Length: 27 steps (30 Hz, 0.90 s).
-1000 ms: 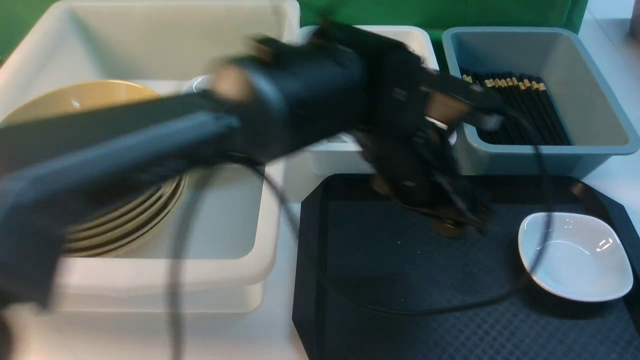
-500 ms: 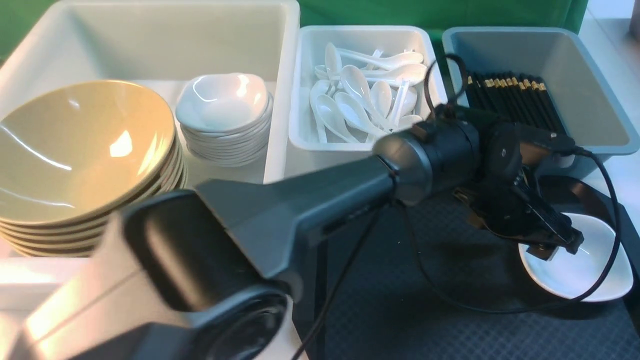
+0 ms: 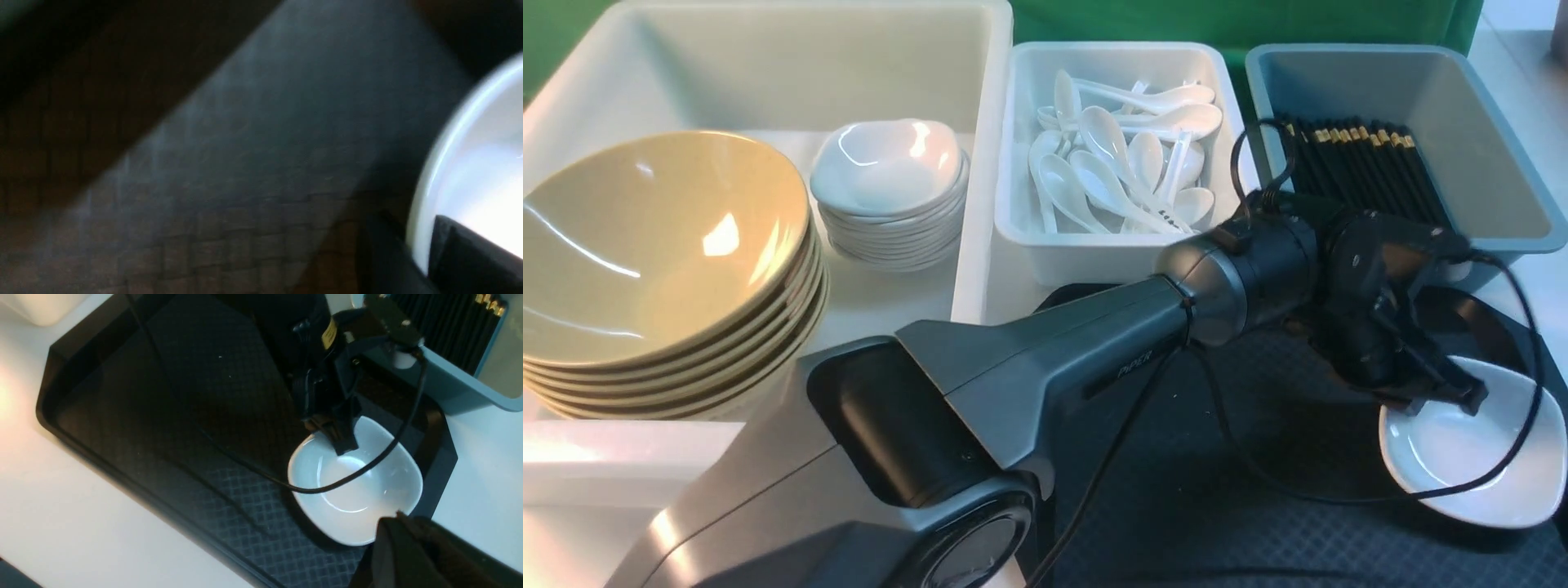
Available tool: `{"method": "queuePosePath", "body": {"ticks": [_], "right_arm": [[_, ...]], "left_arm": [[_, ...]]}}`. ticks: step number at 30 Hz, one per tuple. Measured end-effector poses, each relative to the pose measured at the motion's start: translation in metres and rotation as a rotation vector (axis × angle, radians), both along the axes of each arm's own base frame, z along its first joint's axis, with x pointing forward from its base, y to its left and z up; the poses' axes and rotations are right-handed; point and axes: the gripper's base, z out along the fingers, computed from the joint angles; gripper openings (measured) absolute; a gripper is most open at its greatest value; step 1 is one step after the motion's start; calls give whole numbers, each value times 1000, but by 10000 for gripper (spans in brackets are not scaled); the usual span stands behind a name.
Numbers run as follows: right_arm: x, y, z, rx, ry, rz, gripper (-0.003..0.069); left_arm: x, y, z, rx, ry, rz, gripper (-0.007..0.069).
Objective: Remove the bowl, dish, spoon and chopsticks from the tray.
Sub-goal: Use the left arm to grab the plate, then use the left arm to put the plate into the large storage box on the left
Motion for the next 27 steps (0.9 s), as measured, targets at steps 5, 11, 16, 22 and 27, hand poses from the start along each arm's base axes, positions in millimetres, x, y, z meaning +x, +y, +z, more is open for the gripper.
{"method": "queuePosePath", "body": {"ticks": [5,11,16,22,27], "right_arm": [[-1,2,-1,18,15,13,62],[8,25,2,116,6,118,62],[32,71,3,157,64,311,62],[62,116,12,142,127,475,62],[81,134,23,133,113,498,63]], "left_arm": [[0,15,43,115,-108,-76,4],[-5,70,159,274,-385,-30,2],[-17,152,268,223,-583,178,2],[-16,265,308,198,-520,426,2],[2,340,273,242,-307,583,2]]}}
